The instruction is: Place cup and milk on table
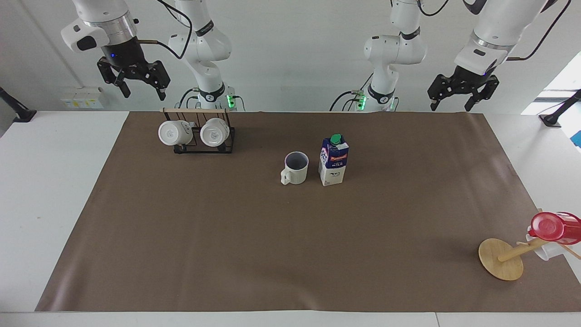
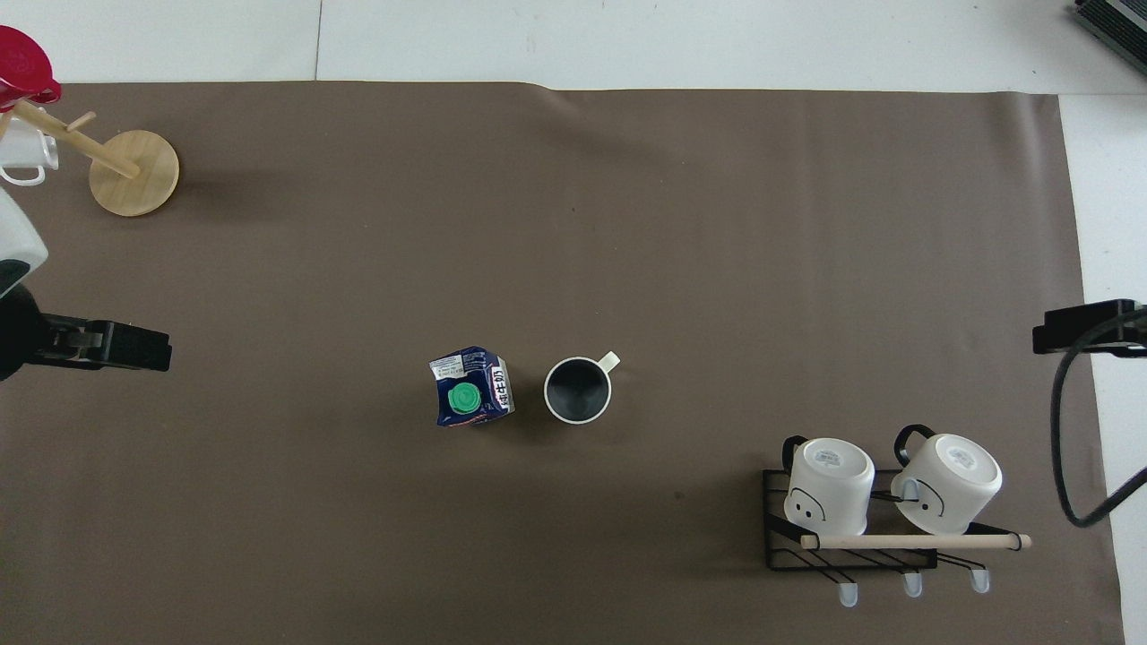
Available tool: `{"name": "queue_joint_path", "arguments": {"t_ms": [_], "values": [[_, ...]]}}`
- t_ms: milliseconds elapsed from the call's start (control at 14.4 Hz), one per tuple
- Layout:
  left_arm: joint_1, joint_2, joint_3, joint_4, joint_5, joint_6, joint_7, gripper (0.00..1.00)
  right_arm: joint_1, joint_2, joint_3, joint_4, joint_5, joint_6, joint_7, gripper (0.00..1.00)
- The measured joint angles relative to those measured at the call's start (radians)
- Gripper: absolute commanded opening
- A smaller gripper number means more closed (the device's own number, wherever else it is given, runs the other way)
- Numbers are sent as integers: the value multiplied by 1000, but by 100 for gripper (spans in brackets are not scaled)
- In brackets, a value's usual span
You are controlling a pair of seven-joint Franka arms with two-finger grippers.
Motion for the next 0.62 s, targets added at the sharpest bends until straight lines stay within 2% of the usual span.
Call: {"name": "queue_joint_path", "arguments": {"t_ms": [624], "values": [[9, 0, -2, 0, -1, -3, 0, 100, 0, 0, 0, 0, 0, 0, 0, 100]]}}
